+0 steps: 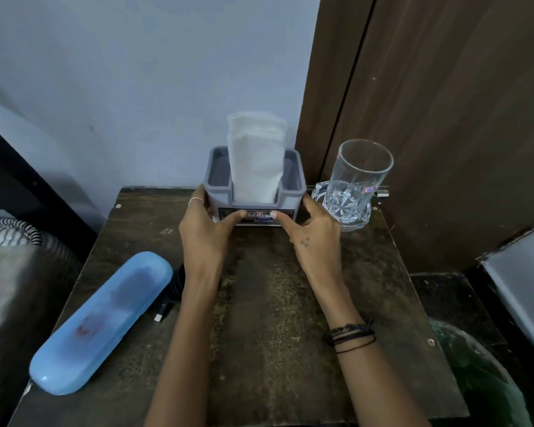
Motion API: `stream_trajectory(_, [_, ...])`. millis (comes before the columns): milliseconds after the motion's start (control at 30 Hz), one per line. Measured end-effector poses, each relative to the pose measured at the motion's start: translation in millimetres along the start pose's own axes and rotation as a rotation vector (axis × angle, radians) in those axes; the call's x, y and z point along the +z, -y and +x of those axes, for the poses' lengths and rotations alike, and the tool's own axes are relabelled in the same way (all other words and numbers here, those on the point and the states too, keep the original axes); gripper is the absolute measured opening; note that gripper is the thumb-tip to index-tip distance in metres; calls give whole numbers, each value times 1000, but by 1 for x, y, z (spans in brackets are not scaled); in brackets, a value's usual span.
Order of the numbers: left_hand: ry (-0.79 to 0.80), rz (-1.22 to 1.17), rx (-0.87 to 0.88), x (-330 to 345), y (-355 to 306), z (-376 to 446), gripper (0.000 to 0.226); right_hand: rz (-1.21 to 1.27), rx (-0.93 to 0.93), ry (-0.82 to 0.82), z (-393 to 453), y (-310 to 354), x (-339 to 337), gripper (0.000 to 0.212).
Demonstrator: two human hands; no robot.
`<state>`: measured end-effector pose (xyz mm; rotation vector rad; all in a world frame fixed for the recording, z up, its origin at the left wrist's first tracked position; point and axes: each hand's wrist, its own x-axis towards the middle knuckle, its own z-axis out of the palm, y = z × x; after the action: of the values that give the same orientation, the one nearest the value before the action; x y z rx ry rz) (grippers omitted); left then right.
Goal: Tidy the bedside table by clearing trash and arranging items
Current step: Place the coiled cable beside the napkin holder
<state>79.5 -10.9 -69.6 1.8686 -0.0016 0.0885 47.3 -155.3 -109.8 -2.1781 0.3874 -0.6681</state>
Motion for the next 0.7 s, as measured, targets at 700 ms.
stream_trajectory(700, [15, 222, 63, -27, -11, -34, 46, 173, 43, -274, -46, 31, -20, 35])
